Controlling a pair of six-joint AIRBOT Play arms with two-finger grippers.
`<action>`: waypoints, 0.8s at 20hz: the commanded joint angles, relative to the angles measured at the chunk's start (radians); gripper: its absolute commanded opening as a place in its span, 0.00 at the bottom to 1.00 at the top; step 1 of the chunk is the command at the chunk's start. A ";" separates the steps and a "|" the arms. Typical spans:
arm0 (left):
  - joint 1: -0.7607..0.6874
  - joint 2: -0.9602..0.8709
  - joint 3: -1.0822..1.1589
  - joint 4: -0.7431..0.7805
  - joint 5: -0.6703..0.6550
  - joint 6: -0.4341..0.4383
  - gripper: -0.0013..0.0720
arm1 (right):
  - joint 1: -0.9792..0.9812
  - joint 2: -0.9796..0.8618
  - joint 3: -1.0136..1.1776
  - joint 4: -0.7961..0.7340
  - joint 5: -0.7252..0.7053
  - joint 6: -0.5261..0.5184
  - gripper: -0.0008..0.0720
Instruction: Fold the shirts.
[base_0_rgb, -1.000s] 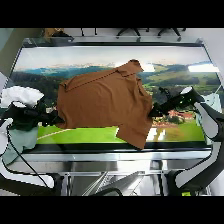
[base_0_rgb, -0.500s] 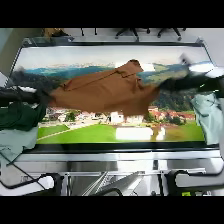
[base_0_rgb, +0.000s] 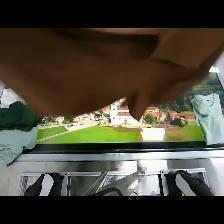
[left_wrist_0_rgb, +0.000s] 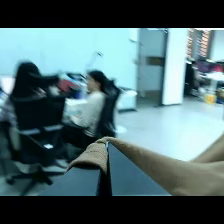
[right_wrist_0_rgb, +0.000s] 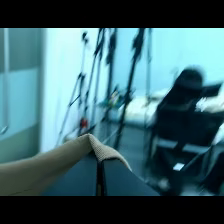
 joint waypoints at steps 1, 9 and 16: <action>0.149 0.054 0.022 -0.031 0.012 -0.050 0.03 | -0.001 0.005 0.052 -0.081 -0.055 -0.017 0.05; -0.372 -0.309 -0.336 0.407 -0.081 -0.032 0.03 | 0.001 -0.370 -0.112 -0.122 0.226 0.118 0.04; -0.549 -0.966 -0.206 0.511 0.087 0.013 0.04 | 0.001 -0.792 -0.249 -0.106 0.011 0.084 0.04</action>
